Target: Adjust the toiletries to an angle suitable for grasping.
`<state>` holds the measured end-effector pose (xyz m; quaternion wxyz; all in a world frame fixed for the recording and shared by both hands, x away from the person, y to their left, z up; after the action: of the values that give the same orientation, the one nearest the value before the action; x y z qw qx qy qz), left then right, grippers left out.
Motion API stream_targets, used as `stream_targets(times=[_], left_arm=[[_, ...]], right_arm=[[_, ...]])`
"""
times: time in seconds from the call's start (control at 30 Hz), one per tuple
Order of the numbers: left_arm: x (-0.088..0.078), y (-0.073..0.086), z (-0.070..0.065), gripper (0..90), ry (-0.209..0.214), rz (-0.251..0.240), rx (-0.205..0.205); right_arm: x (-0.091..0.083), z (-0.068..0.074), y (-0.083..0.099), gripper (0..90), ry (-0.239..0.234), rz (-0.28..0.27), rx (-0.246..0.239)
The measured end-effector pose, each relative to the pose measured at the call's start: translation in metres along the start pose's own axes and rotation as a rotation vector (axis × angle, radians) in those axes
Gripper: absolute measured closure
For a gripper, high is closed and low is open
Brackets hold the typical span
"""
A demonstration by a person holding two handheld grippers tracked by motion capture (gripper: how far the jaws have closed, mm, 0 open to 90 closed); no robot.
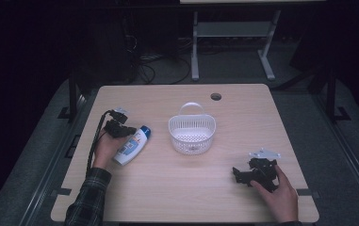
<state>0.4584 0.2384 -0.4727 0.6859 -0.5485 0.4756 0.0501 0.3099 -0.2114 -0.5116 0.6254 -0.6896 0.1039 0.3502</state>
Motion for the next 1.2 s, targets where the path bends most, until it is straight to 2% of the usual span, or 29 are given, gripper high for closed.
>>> stream_targets(times=[0.2,0.4,0.5,0.6,0.73,0.83,1.03,1.2], left_arm=[[0.003,0.0,-0.003,89.8,0.006,0.006,0.006],[-0.008,-0.002,0.0,89.6,0.01,-0.021,-0.007],[-0.015,-0.004,-0.001,85.8,0.012,-0.03,-0.004],[-0.02,-0.005,-0.003,78.6,0.016,-0.039,-0.005],[-0.024,-0.006,-0.008,58.9,0.016,-0.037,0.003],[-0.025,-0.006,-0.012,47.7,0.023,-0.034,0.011],[-0.025,-0.008,-0.022,33.9,0.03,-0.035,0.033],[-0.02,-0.011,-0.03,28.1,0.034,-0.033,0.047]], right_arm=[[0.0,0.0,0.0,0.0,0.0,0.0,0.0],[0.0,0.0,0.0,0.0,0.0,0.0,0.0],[0.0,0.0,0.0,0.0,0.0,0.0,0.0],[0.0,0.0,0.0,0.0,0.0,0.0,0.0],[0.0,0.0,0.0,0.0,0.0,0.0,0.0],[0.0,0.0,0.0,0.0,0.0,0.0,0.0],[0.0,0.0,0.0,0.0,0.0,0.0,0.0],[0.0,0.0,0.0,0.0,0.0,0.0,0.0]])
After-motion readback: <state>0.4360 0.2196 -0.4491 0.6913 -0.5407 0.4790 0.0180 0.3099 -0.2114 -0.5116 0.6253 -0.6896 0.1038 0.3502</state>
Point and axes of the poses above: each handheld gripper's, and its own axes: x roughly forward along the jaws, y roughly out of its underside, z roughly to its left, the point moved 4 cm from there along x, roughly forward along the jaws, and after that the axes turned 8 degrees about -z, right-handed, at the moved point
